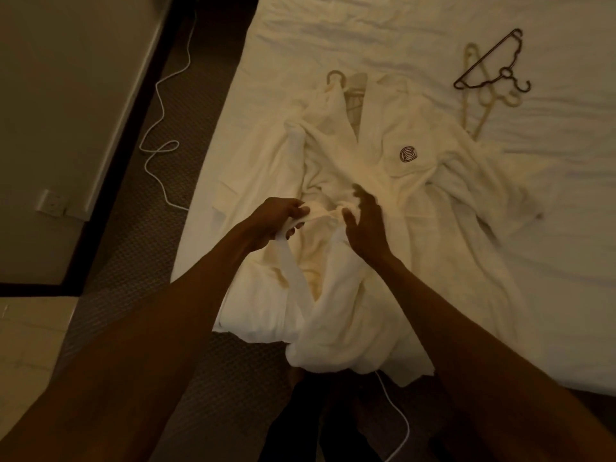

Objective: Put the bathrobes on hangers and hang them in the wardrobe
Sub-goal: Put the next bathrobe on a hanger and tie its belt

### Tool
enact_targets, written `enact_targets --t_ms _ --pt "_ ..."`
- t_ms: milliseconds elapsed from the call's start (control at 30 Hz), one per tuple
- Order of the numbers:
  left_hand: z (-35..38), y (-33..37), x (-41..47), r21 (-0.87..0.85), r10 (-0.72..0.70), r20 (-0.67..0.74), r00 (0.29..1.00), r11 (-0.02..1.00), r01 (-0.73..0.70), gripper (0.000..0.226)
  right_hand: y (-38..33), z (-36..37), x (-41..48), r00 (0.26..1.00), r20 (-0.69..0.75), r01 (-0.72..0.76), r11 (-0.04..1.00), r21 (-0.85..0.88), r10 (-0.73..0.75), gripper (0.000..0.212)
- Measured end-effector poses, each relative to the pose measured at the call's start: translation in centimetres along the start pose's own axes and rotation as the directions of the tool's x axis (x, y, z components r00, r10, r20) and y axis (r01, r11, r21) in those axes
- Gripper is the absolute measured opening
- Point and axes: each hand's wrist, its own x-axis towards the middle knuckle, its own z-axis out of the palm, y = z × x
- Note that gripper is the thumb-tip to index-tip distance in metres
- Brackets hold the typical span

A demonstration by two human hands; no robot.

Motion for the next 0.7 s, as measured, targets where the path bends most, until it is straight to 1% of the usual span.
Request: enact_targets --t_ms 33,67,100,133,167,200,233,300,333,400,467,533,567,633,700 --pt "-0.1 0.3 0.1 0.013 0.006 -0.014 1.0 1.0 -0.005 0.017 0.2 -0.2 0.0 0.987 0.125 0.099 0.995 0.032 -0.102 0.058" --pt "-0.2 0.6 0.1 0.014 0.004 -0.026 1.0 1.0 -0.004 0.018 0.3 -0.4 0.1 0.953 0.273 0.122 0.992 0.04 -0.128 0.059" --pt "-0.4 0.8 0.1 0.009 -0.005 -0.04 0.999 1.0 0.006 0.018 0.3 -0.6 0.4 0.917 0.378 0.142 0.99 -0.003 -0.13 0.057" --pt "-0.5 1.0 -0.1 -0.003 -0.018 -0.05 0.999 1.0 0.018 0.017 0.1 -0.7 0.6 0.907 0.397 0.189 0.978 -0.084 -0.141 0.05" --pt "-0.6 1.1 -0.3 -0.022 -0.03 -0.052 0.998 0.999 0.029 0.016 -0.1 -0.8 0.7 0.915 0.359 0.258 0.951 -0.173 -0.183 0.041" --pt "-0.6 1.2 -0.5 -0.046 -0.037 -0.046 0.998 0.998 0.035 0.016 -0.5 -0.9 0.8 0.921 0.293 0.332 0.911 -0.244 -0.257 0.03" --pt "-0.7 1.2 -0.8 -0.073 -0.041 -0.034 0.999 0.997 0.038 0.017 -0.9 -1.1 1.0 0.906 0.247 0.411 0.858 -0.309 -0.344 0.021" --pt "-1.1 1.0 -1.2 -0.123 -0.049 -0.009 0.999 0.991 0.048 0.021 -1.6 -1.3 1.1 0.833 0.262 0.553 0.727 -0.407 -0.488 0.019" --pt "-1.4 1.0 -1.5 -0.137 -0.057 0.006 0.998 0.989 0.057 0.024 -1.8 -1.4 1.2 0.81 0.284 0.586 0.685 -0.432 -0.513 0.02" --pt "-2.0 1.2 -2.3 -0.139 -0.081 0.048 0.996 0.987 0.087 0.031 -2.1 -1.6 1.5 0.806 0.299 0.591 0.661 -0.462 -0.512 0.021" --pt "-2.4 1.7 -3.1 -0.103 -0.099 0.077 0.992 0.989 0.107 0.033 -2.3 -1.8 1.8 0.796 0.342 0.603 0.619 -0.503 -0.499 0.02" --pt "-2.7 2.3 -3.8 -0.102 -0.101 0.056 0.993 0.989 0.106 0.032 -2.8 -1.9 2.2 0.777 0.367 0.626 0.566 -0.537 -0.511 0.015" --pt "-2.9 2.7 -4.1 -0.126 -0.096 0.046 0.994 0.987 0.101 0.032 -3.1 -2.1 2.5 0.78 0.358 0.621 0.56 -0.548 -0.513 0.012" --pt "-3.5 3.5 -4.6 -0.168 -0.082 0.039 0.996 0.982 0.088 0.032 -3.8 -2.7 3.3 0.801 0.316 0.59 0.581 -0.56 -0.509 0.012" --pt "-4.3 4.9 -5.0 -0.237 -0.057 0.031 0.998 0.969 0.063 0.028 -3.9 -3.2 3.9 0.848 0.251 0.519 0.63 -0.579 -0.468 0.008"
